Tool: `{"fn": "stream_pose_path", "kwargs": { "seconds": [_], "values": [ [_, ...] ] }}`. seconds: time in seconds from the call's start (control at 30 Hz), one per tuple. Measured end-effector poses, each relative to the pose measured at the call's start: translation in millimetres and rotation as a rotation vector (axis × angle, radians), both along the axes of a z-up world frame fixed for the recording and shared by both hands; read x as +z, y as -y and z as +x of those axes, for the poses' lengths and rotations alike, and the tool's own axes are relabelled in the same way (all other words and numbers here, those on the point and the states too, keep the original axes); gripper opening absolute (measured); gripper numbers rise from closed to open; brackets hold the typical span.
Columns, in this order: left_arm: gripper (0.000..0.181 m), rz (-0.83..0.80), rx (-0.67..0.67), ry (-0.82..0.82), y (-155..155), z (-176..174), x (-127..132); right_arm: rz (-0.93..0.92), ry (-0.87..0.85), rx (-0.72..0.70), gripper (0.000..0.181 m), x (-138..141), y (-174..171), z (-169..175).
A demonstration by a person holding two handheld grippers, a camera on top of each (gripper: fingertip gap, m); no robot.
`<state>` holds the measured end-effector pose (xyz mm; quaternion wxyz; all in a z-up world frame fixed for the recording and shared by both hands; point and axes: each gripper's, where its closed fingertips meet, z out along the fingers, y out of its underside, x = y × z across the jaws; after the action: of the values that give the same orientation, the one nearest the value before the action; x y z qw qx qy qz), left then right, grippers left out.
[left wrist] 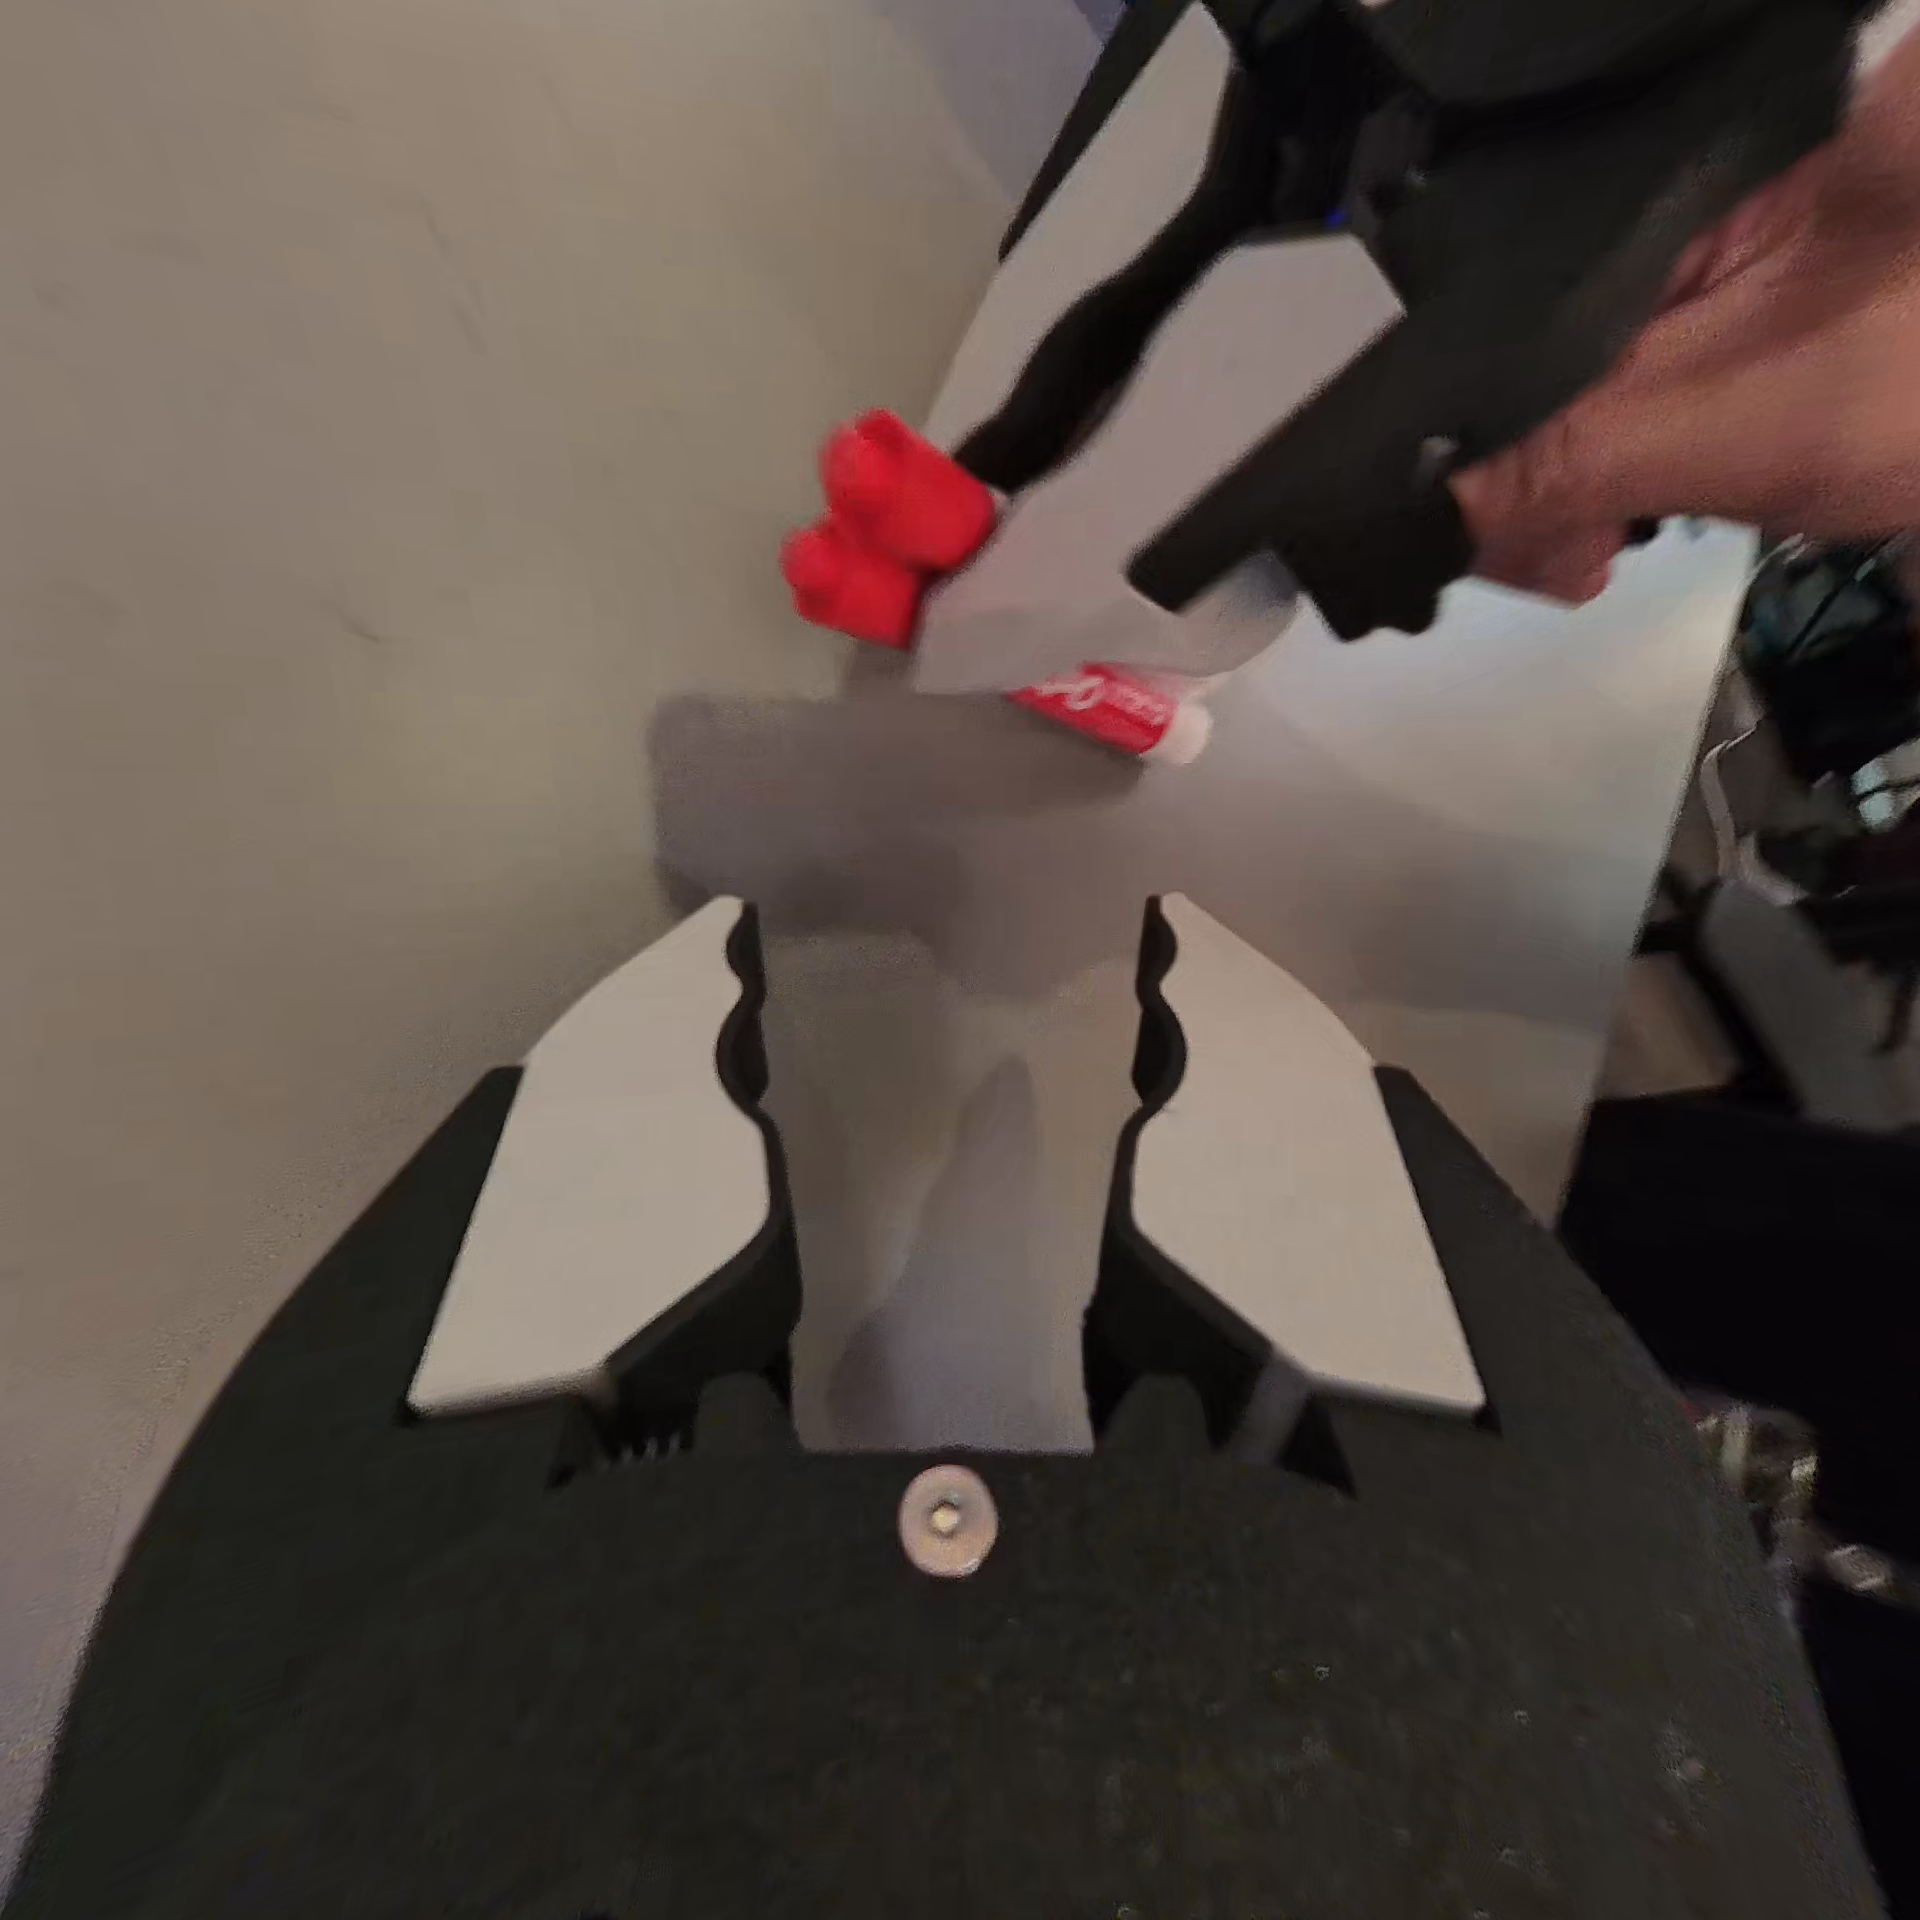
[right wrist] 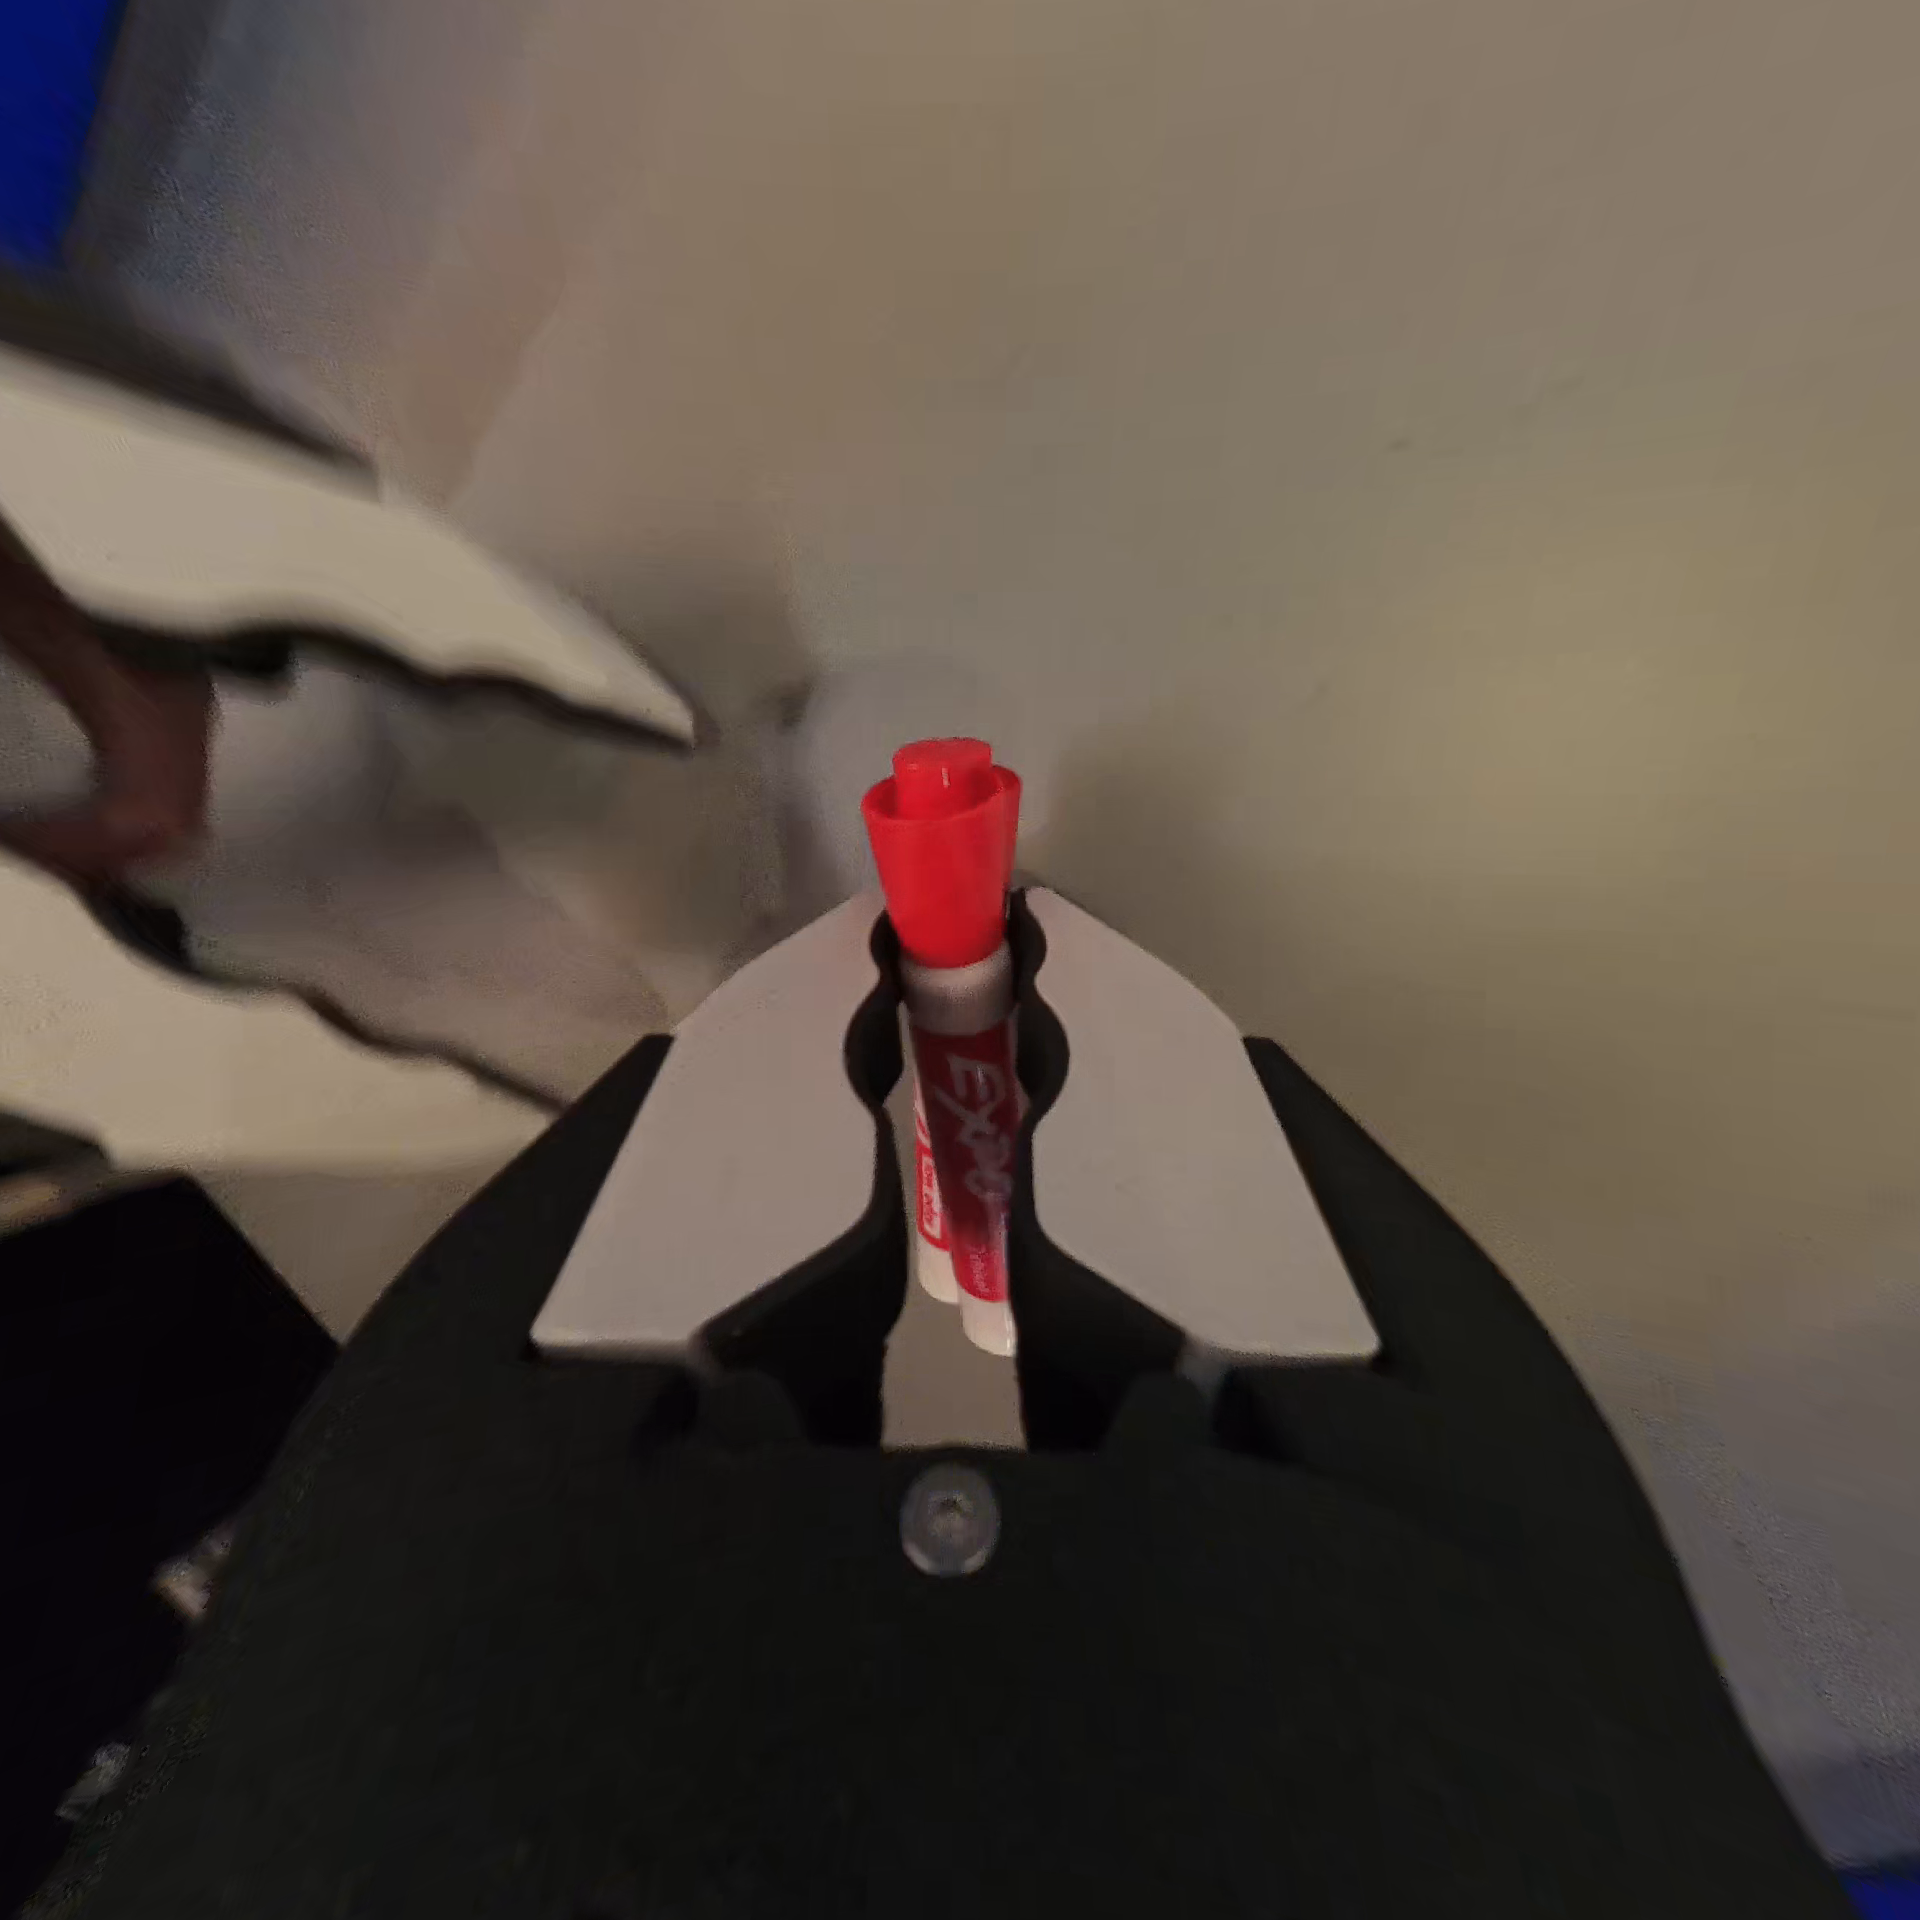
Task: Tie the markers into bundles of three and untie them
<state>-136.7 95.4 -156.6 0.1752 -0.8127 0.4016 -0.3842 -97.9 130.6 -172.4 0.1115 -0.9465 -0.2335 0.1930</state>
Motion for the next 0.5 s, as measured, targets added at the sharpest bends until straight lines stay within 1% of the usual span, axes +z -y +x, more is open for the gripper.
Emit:
{"fn": "stream_pose_path", "kwargs": {
  "seconds": [0.03,0.1,0.17,0.23,0.27,0.3,0.33,0.37,0.4,0.43,0.47,0.5],
  "values": [
    [0.069,-0.025,0.029,0.003,5.4,4.0,0.8,-0.012,-0.057,-0.077,0.018,1.5,-4.0,-2.2],
    [0.073,-0.012,0.076,-0.048,11.5,9.5,-3.8,-0.045,-0.154,-0.197,0.018,2.9,-7.4,-6.9],
    [0.076,0.021,0.099,-0.133,15.3,12.2,-12.2,-0.063,-0.256,-0.318,0.017,5.2,-12.0,-9.7],
    [0.078,-0.006,0.104,-0.158,21.1,18.4,-15.8,-0.085,-0.373,-0.430,0.018,8.4,-15.3,-11.4],
    [0.077,-0.022,0.111,-0.165,22.3,20.6,-16.9,-0.088,-0.427,-0.480,0.018,9.6,-16.7,-11.8],
    [0.077,-0.029,0.116,-0.184,21.8,20.9,-19.0,-0.093,-0.474,-0.522,0.022,10.0,-17.1,-11.8],
    [0.076,-0.030,0.118,-0.210,20.7,20.4,-21.5,-0.104,-0.521,-0.563,0.017,9.7,-16.8,-12.0],
    [0.076,-0.032,0.115,-0.234,20.2,19.8,-23.8,-0.112,-0.567,-0.610,0.017,9.1,-16.8,-11.7],
    [0.074,-0.033,0.108,-0.258,20.2,19.4,-25.5,-0.116,-0.614,-0.657,0.017,8.6,-17.3,-11.3],
    [0.072,-0.024,0.105,-0.289,19.3,17.9,-27.0,-0.128,-0.655,-0.691,0.021,7.8,-16.2,-11.6],
    [0.068,-0.009,0.099,-0.326,18.1,16.1,-28.7,-0.132,-0.697,-0.728,0.017,8.1,-15.9,-11.4],
    [0.064,0.008,0.091,-0.359,17.3,15.0,-30.2,-0.135,-0.744,-0.765,0.017,9.2,-16.0,-11.6]
  ]
}}
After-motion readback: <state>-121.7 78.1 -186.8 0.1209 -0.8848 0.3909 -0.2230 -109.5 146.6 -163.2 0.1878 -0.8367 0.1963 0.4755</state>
